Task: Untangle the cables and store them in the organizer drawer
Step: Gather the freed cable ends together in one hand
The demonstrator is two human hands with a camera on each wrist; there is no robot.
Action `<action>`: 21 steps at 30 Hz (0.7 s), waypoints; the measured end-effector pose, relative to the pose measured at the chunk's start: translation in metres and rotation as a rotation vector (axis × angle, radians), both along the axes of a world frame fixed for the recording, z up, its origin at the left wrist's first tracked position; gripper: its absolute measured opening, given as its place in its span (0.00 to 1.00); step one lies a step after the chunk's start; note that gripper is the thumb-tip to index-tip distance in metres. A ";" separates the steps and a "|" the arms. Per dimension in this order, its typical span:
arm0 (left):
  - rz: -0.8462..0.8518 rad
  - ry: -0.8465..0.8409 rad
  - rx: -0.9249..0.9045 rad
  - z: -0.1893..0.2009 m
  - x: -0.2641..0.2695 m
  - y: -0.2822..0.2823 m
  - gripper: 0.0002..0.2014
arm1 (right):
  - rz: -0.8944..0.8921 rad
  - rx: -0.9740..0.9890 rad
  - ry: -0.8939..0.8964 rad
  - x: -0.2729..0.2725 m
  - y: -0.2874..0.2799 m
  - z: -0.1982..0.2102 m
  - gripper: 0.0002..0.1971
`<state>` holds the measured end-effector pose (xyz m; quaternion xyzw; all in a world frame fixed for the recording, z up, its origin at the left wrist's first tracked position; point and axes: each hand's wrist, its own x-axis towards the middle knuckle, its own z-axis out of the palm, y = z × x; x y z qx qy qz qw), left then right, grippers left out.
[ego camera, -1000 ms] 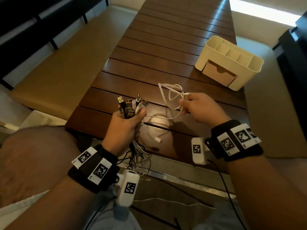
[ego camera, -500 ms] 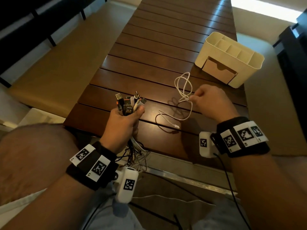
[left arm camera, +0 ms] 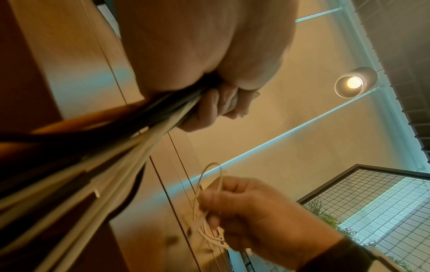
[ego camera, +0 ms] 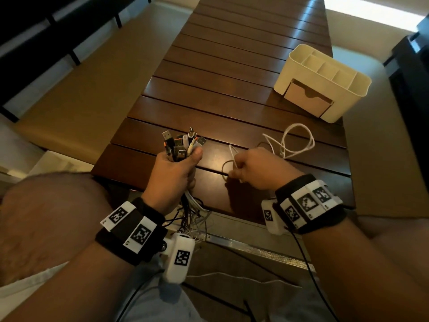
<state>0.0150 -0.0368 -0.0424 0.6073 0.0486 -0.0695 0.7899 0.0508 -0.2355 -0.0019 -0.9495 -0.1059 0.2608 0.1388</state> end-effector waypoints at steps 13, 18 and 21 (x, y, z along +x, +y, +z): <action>0.065 -0.011 0.001 0.000 -0.001 -0.005 0.11 | -0.496 0.990 -0.087 -0.008 0.029 0.010 0.16; 0.070 -0.059 -0.033 0.002 -0.001 -0.005 0.21 | -0.436 0.849 -0.071 -0.009 0.034 0.001 0.13; 0.075 -0.048 -0.031 0.004 0.000 -0.005 0.14 | -0.330 0.664 -0.033 -0.011 0.032 0.004 0.15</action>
